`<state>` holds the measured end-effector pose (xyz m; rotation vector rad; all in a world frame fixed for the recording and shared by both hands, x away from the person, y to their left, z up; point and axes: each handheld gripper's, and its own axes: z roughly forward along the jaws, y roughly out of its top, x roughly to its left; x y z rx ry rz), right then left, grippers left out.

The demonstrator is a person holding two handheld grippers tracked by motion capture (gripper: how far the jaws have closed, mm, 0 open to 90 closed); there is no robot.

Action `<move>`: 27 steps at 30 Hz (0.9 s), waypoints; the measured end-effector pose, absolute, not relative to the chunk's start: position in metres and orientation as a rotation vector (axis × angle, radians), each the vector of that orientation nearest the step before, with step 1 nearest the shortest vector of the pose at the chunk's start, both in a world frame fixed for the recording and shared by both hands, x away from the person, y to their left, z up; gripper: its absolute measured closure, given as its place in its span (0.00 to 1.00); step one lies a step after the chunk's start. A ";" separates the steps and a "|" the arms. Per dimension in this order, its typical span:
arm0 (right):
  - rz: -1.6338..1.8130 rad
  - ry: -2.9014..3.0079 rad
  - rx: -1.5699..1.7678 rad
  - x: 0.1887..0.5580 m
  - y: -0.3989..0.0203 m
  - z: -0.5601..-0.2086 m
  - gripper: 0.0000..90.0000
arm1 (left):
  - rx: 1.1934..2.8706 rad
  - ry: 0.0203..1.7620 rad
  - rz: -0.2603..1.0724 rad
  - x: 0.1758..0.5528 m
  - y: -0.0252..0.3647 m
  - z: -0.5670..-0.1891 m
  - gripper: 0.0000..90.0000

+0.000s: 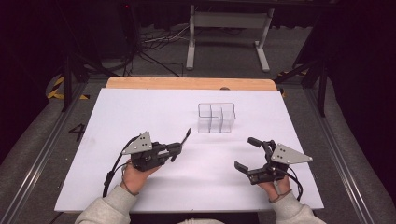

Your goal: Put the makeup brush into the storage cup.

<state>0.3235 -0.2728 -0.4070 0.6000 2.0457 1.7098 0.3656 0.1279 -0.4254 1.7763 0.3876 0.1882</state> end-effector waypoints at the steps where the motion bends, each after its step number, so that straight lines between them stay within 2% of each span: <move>1: 1.710 2.051 0.593 0.324 -0.270 -0.405 0.04 | 1.779 0.393 0.181 0.365 0.127 -0.425 0.88; 19: 1.774 2.137 0.535 0.337 -0.225 -0.393 0.05 | 1.807 0.347 0.168 0.362 0.106 -0.430 0.88; 27: 1.781 2.164 0.529 0.341 -0.212 -0.390 0.08 | 1.805 0.329 0.151 0.361 0.100 -0.432 0.88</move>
